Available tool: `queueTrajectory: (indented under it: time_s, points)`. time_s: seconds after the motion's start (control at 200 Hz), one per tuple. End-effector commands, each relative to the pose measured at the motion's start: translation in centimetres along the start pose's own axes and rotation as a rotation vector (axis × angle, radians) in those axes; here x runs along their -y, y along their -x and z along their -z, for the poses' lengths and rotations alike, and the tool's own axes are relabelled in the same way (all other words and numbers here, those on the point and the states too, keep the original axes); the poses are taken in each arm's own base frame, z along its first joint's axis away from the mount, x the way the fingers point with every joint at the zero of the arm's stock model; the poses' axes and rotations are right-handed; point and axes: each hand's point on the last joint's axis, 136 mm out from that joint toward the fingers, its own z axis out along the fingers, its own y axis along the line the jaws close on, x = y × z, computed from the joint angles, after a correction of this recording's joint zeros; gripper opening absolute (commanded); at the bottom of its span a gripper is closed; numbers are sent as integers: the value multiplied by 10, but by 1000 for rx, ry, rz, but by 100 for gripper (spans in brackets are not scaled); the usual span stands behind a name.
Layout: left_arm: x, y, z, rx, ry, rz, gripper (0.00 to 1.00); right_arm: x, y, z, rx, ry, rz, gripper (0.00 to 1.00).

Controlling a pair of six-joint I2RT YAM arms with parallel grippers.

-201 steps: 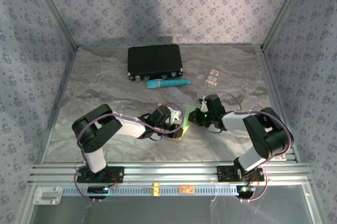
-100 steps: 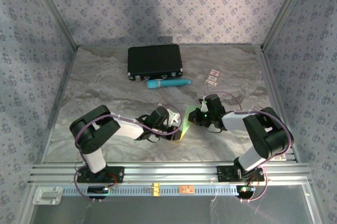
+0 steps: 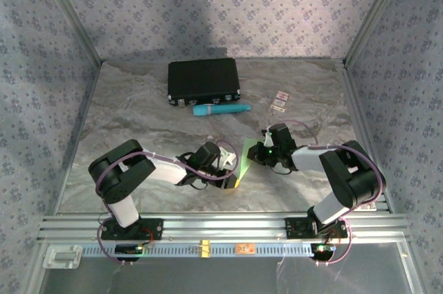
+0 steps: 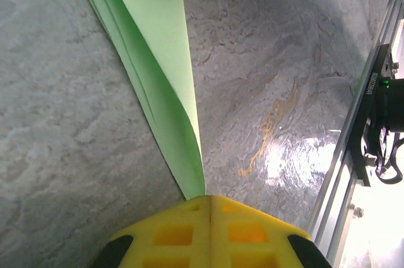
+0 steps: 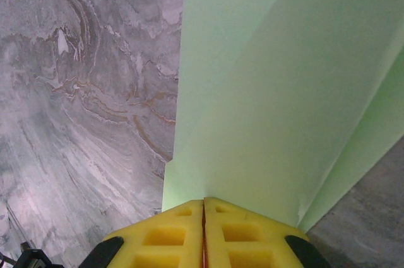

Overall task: Fold a paper plane with a square sheet of paper (pick it up from the middle)
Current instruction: Fold the wing for the fifth time at the center of the table.

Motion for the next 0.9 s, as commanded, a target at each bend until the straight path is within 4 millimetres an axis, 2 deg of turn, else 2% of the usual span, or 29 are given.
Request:
queueTrajectory:
  time_s: [0.0, 0.1, 0.195, 0.31, 0.405, 0.58, 0.71, 0.894]
  points:
    - [-9, -29, 2, -102, 25, 31, 0, 40, -8, -5, -4, -153, -48, 10]
    - [-9, -24, 7, -60, 36, 34, 0, 41, -9, -5, -4, -151, -54, 10]
    - [0, -12, 18, 13, 32, 20, 0, 40, -9, -5, -1, -148, -58, 10]
    - [12, 10, 31, 108, 35, -2, 2, 40, -9, -4, 1, -146, -60, 10]
    - [28, 31, 35, 150, 5, -18, 2, 39, -8, -4, 5, -145, -61, 10]
    - [52, 67, 22, 168, -52, -36, 3, 39, -8, -4, 5, -147, -63, 10]
    - [47, 80, 3, 152, -40, -14, 3, 39, -8, -5, 4, -143, -67, 10]
    - [25, 82, -13, 142, 30, 22, 4, 38, -8, -5, 6, -139, -68, 10]
